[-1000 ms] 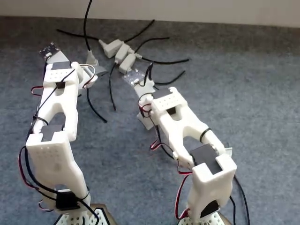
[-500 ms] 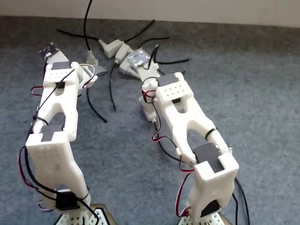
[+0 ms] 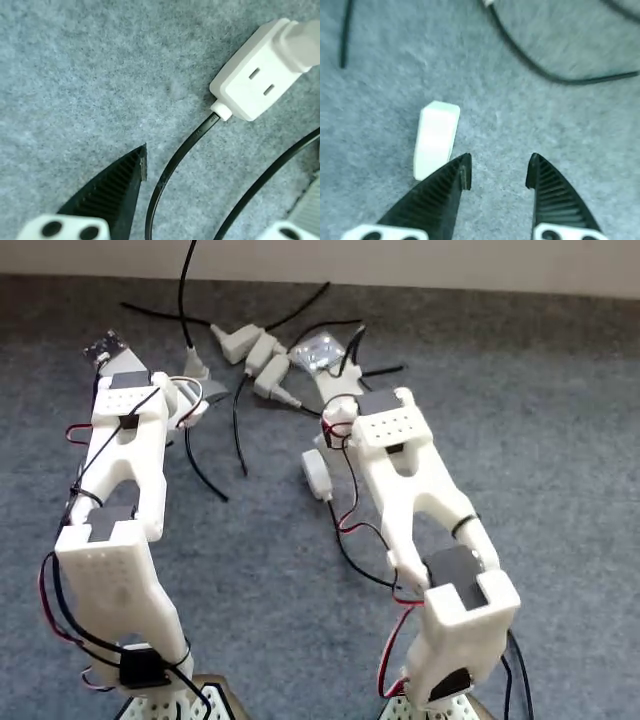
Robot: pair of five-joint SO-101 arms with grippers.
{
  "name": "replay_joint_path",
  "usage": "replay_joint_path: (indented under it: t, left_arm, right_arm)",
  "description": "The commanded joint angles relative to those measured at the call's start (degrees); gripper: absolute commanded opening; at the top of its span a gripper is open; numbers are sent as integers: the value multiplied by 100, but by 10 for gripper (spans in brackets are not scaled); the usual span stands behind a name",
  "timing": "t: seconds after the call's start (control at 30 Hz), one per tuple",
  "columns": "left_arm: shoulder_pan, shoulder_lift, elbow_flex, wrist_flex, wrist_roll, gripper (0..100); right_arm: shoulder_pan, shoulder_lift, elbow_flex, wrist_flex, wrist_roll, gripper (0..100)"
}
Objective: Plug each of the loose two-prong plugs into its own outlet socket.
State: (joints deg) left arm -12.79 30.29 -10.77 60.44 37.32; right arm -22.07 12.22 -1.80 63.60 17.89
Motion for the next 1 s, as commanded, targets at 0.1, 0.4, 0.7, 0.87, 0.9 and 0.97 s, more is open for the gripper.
replay_joint_path:
  t: [0.1, 0.4, 0.7, 0.87, 0.9, 0.97]
  left_arm:
    - [-31, -75, -180, -79, 35, 460]
    - [-31, -75, -180, -79, 26, 460]
    - [-31, -75, -180, -79, 26, 460]
    - [-22, -75, -180, -79, 26, 460]
    - [-22, -75, -180, -79, 26, 460]
    - [-22, -75, -180, -79, 26, 460]
  right_arm:
    - [-875, -673, -31, 154, 70, 188]
    - [-866, 374, 119, -338, 70, 188]
    - [101, 840, -66, -435, 185, 188]
    - [470, 848, -22, -409, 563, 188]
    - [558, 840, -31, -382, 571, 188]
    - [708, 822, -145, -101, 580, 188]
